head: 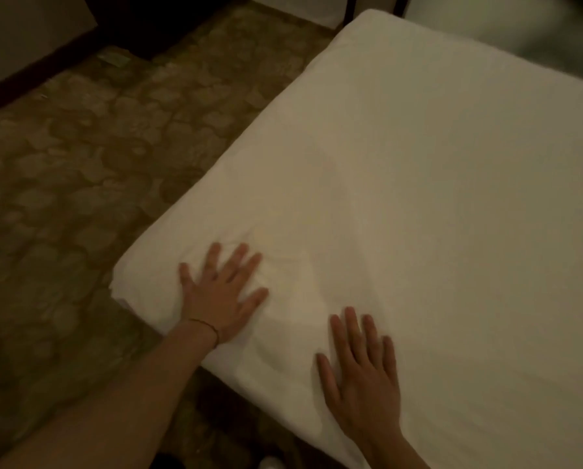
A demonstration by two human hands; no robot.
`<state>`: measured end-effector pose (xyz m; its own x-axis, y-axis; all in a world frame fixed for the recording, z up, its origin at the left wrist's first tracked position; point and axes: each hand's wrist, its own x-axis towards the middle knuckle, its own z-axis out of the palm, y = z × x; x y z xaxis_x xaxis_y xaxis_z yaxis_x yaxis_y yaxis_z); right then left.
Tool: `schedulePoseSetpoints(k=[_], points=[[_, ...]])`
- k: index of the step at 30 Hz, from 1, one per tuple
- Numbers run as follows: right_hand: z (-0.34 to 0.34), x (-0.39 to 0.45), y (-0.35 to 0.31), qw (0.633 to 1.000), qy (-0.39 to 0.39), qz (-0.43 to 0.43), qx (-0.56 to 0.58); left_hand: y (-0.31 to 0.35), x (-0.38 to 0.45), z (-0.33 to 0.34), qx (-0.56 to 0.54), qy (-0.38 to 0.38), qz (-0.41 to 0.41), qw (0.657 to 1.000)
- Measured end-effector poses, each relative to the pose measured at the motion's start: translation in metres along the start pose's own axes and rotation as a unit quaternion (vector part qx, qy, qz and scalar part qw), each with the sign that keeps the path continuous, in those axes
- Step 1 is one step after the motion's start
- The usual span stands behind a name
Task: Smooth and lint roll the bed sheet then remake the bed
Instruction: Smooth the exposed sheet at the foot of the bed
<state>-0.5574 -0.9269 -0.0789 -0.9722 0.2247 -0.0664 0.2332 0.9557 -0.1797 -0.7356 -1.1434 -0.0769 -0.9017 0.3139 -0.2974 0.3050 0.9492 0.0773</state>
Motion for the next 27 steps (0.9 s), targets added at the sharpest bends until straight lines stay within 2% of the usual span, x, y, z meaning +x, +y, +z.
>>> schedulePoseSetpoints(k=[2, 4, 5, 6, 7, 9, 10, 11, 12, 14, 17, 19, 23, 27], points=[[0.000, -0.004, 0.006, 1.000, 0.006, 0.004, -0.003, -0.016, 0.008, -0.006, -0.030, 0.001, -0.087, 0.996], [0.002, -0.004, 0.004, 1.000, 0.009, 0.008, -0.005, -0.019, 0.011, -0.011, -0.105, 0.016, -0.194, 0.975], [0.003, -0.004, 0.002, 1.000, 0.007, 0.012, -0.006, -0.013, 0.010, -0.012, -0.125, 0.023, -0.218, 0.968], [0.003, -0.003, -0.001, 1.000, 0.003, 0.016, -0.007, -0.003, 0.007, -0.011, -0.122, 0.035, -0.206, 0.970], [0.003, -0.002, -0.004, 1.000, -0.001, 0.020, -0.008, 0.010, 0.002, -0.009, -0.105, 0.055, -0.153, 0.981], [0.003, -0.002, -0.006, 1.000, -0.004, 0.029, -0.010, 0.039, -0.009, 0.001, -0.061, 0.074, 0.038, 0.995], [0.003, -0.002, -0.006, 1.000, -0.005, 0.029, -0.011, 0.050, -0.015, 0.010, -0.029, 0.067, 0.131, 0.989], [0.003, -0.002, -0.004, 1.000, -0.005, 0.023, -0.012, 0.055, -0.020, 0.017, 0.001, 0.059, 0.191, 0.980], [0.004, -0.004, -0.001, 1.000, -0.003, 0.012, -0.012, 0.054, -0.022, 0.023, 0.022, 0.052, 0.206, 0.977], [0.004, -0.007, 0.008, 1.000, -0.001, -0.010, -0.008, 0.047, -0.025, 0.026, 0.028, 0.034, 0.142, 0.989], [-0.002, -0.012, 0.019, 1.000, 0.009, -0.011, 0.004, 0.029, -0.020, 0.020, 0.005, 0.051, 0.036, 0.998], [-0.007, -0.014, 0.024, 1.000, 0.007, 0.003, 0.010, 0.022, -0.019, 0.011, -0.009, 0.033, 0.003, 0.999], [-0.015, -0.016, 0.025, 1.000, 0.002, 0.012, 0.004, 0.038, -0.027, -0.006, -0.031, 0.021, 0.002, 0.999], [-0.048, -0.011, 0.029, 0.998, -0.019, 0.061, 0.013, 0.085, -0.037, -0.020, -0.063, 0.063, 0.113, 0.990]])
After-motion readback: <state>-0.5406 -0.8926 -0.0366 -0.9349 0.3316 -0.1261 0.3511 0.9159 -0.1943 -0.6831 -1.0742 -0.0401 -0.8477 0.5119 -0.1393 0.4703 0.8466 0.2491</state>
